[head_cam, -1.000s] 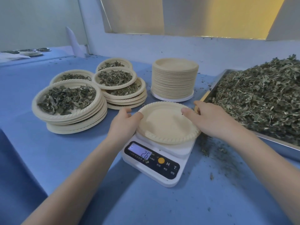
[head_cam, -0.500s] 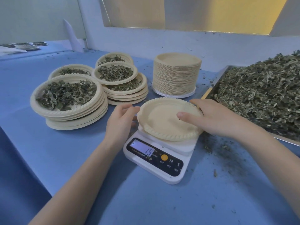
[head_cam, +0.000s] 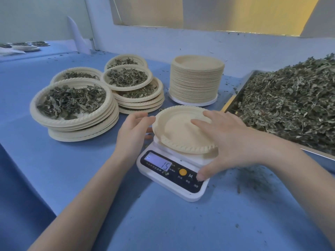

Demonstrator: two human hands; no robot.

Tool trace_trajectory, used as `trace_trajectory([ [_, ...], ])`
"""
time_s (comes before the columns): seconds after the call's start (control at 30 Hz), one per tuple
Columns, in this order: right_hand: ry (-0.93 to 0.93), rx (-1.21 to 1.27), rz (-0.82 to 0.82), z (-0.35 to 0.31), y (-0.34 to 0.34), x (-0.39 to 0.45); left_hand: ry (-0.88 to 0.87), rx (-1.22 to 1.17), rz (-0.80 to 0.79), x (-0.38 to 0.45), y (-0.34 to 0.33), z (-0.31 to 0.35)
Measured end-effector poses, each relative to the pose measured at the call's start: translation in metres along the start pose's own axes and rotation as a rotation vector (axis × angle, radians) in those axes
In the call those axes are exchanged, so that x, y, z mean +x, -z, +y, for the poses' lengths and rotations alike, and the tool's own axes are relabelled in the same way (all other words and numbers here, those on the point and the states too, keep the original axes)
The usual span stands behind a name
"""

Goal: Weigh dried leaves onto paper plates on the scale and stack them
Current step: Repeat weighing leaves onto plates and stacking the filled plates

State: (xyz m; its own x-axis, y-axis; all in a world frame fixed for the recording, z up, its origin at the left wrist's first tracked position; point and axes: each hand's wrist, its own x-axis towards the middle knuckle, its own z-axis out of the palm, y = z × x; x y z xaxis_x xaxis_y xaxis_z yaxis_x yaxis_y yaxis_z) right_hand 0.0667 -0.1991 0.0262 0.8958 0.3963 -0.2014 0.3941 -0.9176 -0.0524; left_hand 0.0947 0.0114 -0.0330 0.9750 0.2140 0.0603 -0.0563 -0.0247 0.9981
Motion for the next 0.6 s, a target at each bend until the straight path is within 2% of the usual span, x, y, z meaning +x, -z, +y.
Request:
trace_trajectory([
  [0.33,-0.083,-0.081,-0.13,-0.019,0.007,0.01,0.028,0.007,-0.008,0.0,-0.003,-0.003],
  [0.6,0.016,-0.012,-0.132,-0.017,0.014,0.0,0.035,0.007,0.023,0.001,0.0,-0.003],
])
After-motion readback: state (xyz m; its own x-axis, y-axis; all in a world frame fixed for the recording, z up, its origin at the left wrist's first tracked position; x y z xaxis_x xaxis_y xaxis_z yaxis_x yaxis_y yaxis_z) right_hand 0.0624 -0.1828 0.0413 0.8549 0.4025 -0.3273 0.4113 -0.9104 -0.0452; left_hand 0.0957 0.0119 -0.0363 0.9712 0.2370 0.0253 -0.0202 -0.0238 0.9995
